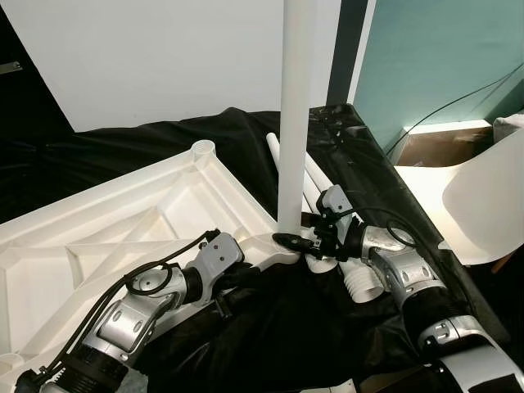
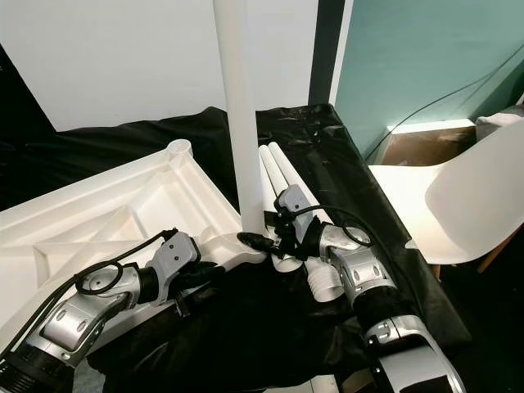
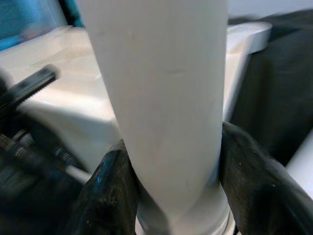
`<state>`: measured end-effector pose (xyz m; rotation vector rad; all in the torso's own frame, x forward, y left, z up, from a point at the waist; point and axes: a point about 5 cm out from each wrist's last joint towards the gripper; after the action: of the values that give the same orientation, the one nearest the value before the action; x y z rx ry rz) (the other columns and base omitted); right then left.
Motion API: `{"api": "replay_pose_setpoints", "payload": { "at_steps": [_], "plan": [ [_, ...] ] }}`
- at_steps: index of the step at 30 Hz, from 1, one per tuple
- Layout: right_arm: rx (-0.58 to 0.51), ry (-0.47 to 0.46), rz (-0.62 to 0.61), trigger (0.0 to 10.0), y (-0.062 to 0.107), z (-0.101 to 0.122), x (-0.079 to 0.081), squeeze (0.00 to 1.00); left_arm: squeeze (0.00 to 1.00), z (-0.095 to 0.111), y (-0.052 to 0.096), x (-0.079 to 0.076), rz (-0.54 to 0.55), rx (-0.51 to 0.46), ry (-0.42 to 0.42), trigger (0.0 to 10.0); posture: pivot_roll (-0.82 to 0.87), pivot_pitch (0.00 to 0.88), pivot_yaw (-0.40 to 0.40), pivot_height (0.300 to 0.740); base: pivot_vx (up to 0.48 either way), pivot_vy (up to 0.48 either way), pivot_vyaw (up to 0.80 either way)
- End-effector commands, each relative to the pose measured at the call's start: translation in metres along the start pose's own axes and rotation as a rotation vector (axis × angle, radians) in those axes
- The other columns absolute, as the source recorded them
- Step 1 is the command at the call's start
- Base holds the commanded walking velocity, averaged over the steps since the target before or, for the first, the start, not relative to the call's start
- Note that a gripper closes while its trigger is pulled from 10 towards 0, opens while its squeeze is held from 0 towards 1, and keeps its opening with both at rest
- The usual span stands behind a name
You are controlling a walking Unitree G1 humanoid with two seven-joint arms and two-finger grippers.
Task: Building children table
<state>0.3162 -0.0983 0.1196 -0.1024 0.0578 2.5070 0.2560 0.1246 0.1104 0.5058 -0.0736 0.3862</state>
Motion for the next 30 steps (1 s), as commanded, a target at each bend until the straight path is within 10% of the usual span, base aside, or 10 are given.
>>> {"api": "replay_pose_setpoints", "payload": {
  "at_steps": [1, 16, 17, 19, 20, 22, 23, 26, 27, 30],
  "plan": [
    [-0.074, 0.009, -0.219, 0.0, 0.003, 0.004, -0.006, 0.00, 0.00, -0.015, -0.008, -0.020, -0.156, 0.049, 0.047, 10.0, 0.06, 0.000, 0.009, 0.740, 0.000, 0.000, 0.00],
    [-0.202, -0.005, -0.538, 0.0, -0.002, 0.015, 0.003, 0.00, 0.00, -0.015, -0.008, -0.022, -0.160, 0.046, 0.051, 10.0, 0.06, 0.000, 0.010, 0.740, 0.000, 0.000, 0.00],
    [-0.194, -0.004, -0.522, 4.6, -0.004, 0.014, 0.005, 0.00, 0.00, -0.015, -0.009, -0.021, -0.160, 0.046, 0.052, 10.0, 0.06, 0.000, 0.010, 0.740, 0.000, 0.000, 0.00],
    [-0.178, 0.000, -0.488, 4.6, -0.007, 0.013, 0.009, 0.00, 0.00, -0.015, -0.009, -0.022, -0.159, 0.045, 0.052, 10.0, 0.06, 0.000, 0.008, 0.740, 0.000, 0.000, 0.00],
    [-0.169, -0.001, -0.447, 10.0, -0.010, 0.013, 0.013, 0.42, 0.00, -0.015, -0.009, -0.022, -0.158, 0.045, 0.053, 10.0, 0.06, 0.000, 0.007, 0.740, 0.000, 0.000, 0.00],
    [-0.166, -0.001, -0.421, 10.0, -0.012, 0.013, 0.016, 0.42, 0.00, -0.015, -0.009, -0.022, -0.158, 0.045, 0.054, 10.0, 0.06, 0.000, 0.007, 0.740, 0.000, 0.000, 0.00],
    [-0.142, -0.002, -0.353, 10.0, -0.016, 0.012, 0.019, 1.00, 0.00, -0.016, -0.009, -0.023, -0.157, 0.045, 0.055, 10.0, 0.06, 0.000, 0.007, 0.740, 0.000, 0.000, 0.00],
    [-0.109, -0.006, -0.266, 10.0, -0.020, 0.013, 0.018, 0.99, 0.00, -0.016, -0.009, -0.022, -0.155, 0.044, 0.057, 10.0, 0.06, 0.000, 0.007, 0.740, 0.000, 0.000, 0.00],
    [-0.091, -0.003, -0.217, 10.0, -0.020, 0.013, 0.016, 0.00, 0.00, -0.016, -0.009, -0.022, -0.155, 0.044, 0.056, 10.0, 0.06, 0.000, 0.007, 0.740, 0.000, 0.000, 0.00],
    [-0.038, 0.005, -0.107, 10.0, -0.018, 0.012, 0.012, 0.00, 0.00, -0.015, -0.010, -0.021, -0.157, 0.042, 0.054, 10.0, 0.05, 0.000, 0.010, 0.740, 0.000, 0.000, 0.00]
  ]
}}
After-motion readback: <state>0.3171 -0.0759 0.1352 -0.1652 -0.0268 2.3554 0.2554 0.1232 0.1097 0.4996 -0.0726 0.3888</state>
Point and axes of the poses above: a point about 5 cm out from each wrist's last joint towards the gripper, its own y axis pointing back from the gripper into the wrist, its own z axis along the axis of the wrist's last joint, x = y × z, and after that the axes turned 3 degrees about -y, right-handed
